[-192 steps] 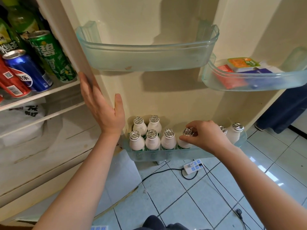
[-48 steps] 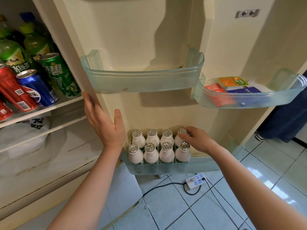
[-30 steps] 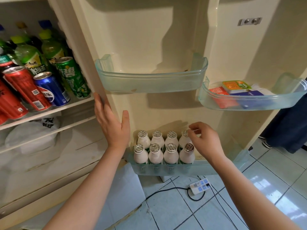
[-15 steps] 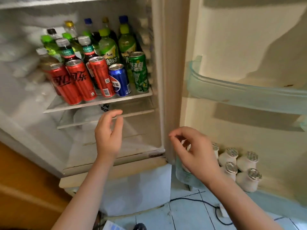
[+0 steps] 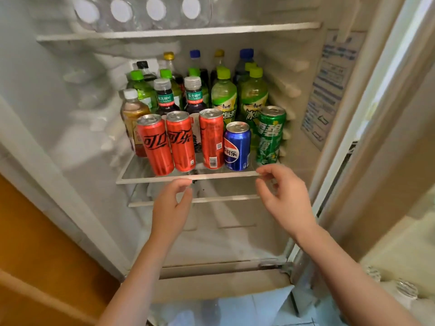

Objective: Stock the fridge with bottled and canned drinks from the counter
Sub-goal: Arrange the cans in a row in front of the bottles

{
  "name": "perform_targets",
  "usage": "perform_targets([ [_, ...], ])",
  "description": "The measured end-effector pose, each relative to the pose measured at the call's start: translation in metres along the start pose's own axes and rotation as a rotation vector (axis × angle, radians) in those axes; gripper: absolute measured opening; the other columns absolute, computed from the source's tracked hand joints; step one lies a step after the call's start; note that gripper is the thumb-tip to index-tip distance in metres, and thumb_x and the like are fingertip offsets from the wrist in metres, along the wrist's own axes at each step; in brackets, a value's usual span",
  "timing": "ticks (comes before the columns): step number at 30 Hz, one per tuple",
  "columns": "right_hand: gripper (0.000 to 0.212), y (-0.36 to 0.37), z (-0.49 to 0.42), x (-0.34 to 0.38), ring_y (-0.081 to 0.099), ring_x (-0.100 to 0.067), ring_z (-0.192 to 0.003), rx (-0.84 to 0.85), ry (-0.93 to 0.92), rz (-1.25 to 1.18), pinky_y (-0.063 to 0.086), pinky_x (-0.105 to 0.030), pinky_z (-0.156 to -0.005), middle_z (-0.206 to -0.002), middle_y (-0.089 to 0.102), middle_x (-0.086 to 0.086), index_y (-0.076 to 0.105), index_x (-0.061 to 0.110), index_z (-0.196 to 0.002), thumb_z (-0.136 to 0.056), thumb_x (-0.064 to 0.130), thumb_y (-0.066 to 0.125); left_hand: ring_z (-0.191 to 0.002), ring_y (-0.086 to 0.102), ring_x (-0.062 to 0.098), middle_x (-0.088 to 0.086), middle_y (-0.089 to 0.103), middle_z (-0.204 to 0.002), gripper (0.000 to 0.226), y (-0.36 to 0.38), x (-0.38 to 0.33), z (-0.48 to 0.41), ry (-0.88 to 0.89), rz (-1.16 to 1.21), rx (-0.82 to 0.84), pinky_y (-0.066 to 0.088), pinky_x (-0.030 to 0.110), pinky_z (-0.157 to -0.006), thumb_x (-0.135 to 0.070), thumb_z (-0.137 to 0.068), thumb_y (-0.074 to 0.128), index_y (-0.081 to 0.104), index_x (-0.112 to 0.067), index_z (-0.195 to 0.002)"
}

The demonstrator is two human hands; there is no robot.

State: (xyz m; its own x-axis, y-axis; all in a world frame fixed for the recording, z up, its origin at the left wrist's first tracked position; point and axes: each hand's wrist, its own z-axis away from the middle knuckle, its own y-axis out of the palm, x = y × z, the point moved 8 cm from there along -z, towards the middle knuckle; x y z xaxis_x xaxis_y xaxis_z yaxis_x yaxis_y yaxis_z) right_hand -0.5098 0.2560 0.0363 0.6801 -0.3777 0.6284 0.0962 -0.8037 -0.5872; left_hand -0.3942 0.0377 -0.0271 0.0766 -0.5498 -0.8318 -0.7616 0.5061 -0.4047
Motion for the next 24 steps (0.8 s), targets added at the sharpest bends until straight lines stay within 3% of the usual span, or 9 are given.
perform_targets([
  [2,0.024,0.004,-0.023,-0.001,0.056,-0.010,-0.092,-0.044,0.022,0.048,0.037,-0.017,-0.078,-0.105,0.062,0.002,0.064,0.013,-0.108,-0.084,0.013,0.063,-0.101,0.054,-0.007,-0.013,0.064,-0.108,0.017,0.003,0.004,-0.015,0.026,-0.019,0.012,0.038,0.008,-0.082,-0.018,-0.092,0.057,0.065,-0.025,-0.104],
  [5,0.033,0.012,-0.050,-0.003,0.057,-0.017,-0.103,-0.093,0.053,0.135,0.040,-0.022,-0.081,-0.117,0.059,-0.002,0.060,0.013,-0.117,-0.085,0.017,0.063,-0.106,0.056,0.010,-0.007,0.063,-0.111,0.021,0.006,0.008,-0.034,0.070,-0.034,0.021,0.045,0.030,-0.090,-0.015,-0.091,0.057,0.064,-0.020,-0.111],
  [8,0.043,0.021,-0.065,0.000,0.055,-0.019,-0.110,-0.143,0.056,0.221,0.039,-0.024,-0.079,-0.125,0.056,-0.003,0.054,0.017,-0.126,-0.085,0.022,0.062,-0.105,0.056,0.011,-0.006,0.061,-0.111,0.023,0.000,0.002,-0.045,0.156,-0.036,-0.040,0.048,0.038,-0.092,-0.013,-0.088,0.058,0.062,-0.020,-0.110],
  [10,0.048,0.027,-0.072,0.004,0.054,-0.021,-0.112,-0.165,0.045,0.235,0.044,-0.030,-0.086,-0.126,0.055,-0.003,0.052,0.018,-0.130,-0.084,0.023,0.063,-0.106,0.056,0.014,-0.007,0.059,-0.112,0.026,-0.013,-0.005,-0.049,0.240,-0.019,-0.143,0.048,0.039,-0.093,-0.015,-0.084,0.055,0.063,-0.016,-0.108],
  [13,0.053,0.040,-0.079,0.010,0.051,-0.023,-0.116,-0.172,0.043,0.268,0.044,-0.034,-0.093,-0.128,0.053,-0.004,0.050,0.020,-0.134,-0.083,0.026,0.064,-0.115,0.049,0.021,0.004,0.053,-0.121,0.029,-0.039,-0.012,-0.051,0.382,-0.046,-0.390,0.036,0.030,-0.103,-0.017,-0.080,0.057,0.063,-0.007,-0.107],
  [16,0.052,0.050,-0.083,0.015,0.047,-0.027,-0.120,-0.215,0.051,0.294,0.042,-0.036,-0.096,-0.132,0.051,-0.008,0.053,0.016,-0.131,-0.083,0.031,0.066,-0.127,0.038,0.027,0.015,0.042,-0.135,0.045,-0.058,-0.006,-0.061,0.368,-0.011,-0.516,0.029,0.035,-0.109,-0.021,-0.077,0.060,0.054,-0.005,-0.119],
  [20,0.051,0.063,-0.083,0.013,0.048,-0.030,-0.120,-0.253,0.115,0.267,0.047,-0.039,-0.089,-0.136,0.049,-0.009,0.053,0.012,-0.123,-0.079,0.032,0.070,-0.137,0.030,0.031,0.019,0.028,-0.145,0.078,-0.054,0.016,-0.082,0.249,0.123,-0.370,0.026,0.043,-0.115,-0.025,-0.077,0.063,0.027,0.000,-0.142],
  [24,0.057,0.070,-0.082,0.012,0.056,-0.027,-0.106,-0.320,0.144,0.252,0.048,-0.035,-0.070,-0.124,0.056,-0.005,0.047,0.011,-0.118,-0.075,0.036,0.075,-0.140,0.028,0.021,0.004,0.017,-0.153,0.095,-0.036,0.037,-0.097,0.087,0.256,-0.181,0.027,0.048,-0.115,-0.021,-0.077,0.067,0.005,-0.015,-0.149],
])
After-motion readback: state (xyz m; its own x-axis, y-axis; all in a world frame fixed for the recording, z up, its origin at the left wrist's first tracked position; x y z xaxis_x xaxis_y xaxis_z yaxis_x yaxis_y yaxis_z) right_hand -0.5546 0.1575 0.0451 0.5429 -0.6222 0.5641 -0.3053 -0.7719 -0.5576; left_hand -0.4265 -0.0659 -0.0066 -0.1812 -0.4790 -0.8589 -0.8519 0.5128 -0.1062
